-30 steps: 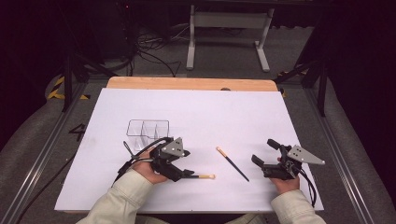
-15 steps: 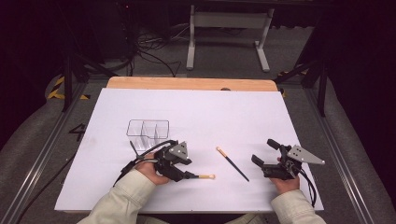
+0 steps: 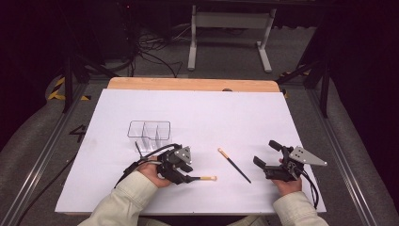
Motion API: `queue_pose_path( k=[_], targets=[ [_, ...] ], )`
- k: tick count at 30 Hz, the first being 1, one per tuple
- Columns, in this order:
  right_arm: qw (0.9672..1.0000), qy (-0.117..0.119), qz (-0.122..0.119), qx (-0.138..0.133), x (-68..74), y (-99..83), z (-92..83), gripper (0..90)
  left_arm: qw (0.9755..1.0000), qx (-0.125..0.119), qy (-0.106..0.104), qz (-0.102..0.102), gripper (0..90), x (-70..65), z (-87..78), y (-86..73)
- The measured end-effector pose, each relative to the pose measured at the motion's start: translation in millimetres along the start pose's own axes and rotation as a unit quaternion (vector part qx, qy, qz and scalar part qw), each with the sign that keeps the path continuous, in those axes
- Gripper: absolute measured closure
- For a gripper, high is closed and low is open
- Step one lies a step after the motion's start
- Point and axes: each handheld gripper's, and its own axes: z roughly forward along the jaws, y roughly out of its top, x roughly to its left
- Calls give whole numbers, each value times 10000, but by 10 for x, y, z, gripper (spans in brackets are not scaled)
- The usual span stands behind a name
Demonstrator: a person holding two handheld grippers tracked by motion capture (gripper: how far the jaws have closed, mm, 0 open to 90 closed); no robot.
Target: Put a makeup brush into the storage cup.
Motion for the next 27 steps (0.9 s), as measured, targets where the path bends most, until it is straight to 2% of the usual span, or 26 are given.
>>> queue_pose_path(
  k=[13,24,27],
  targets=[
    [10000,22,7,2,-1,-1,2,25,9992,388,-21,31,662,10,80,-16],
    [10000,16,-4,11,-2,-2,5,26,9988,480,-10,89,706,20,96,-18],
    [10000,-1,-11,21,-3,-3,5,27,9987,499,7,45,708,6,97,-17]
  ],
)
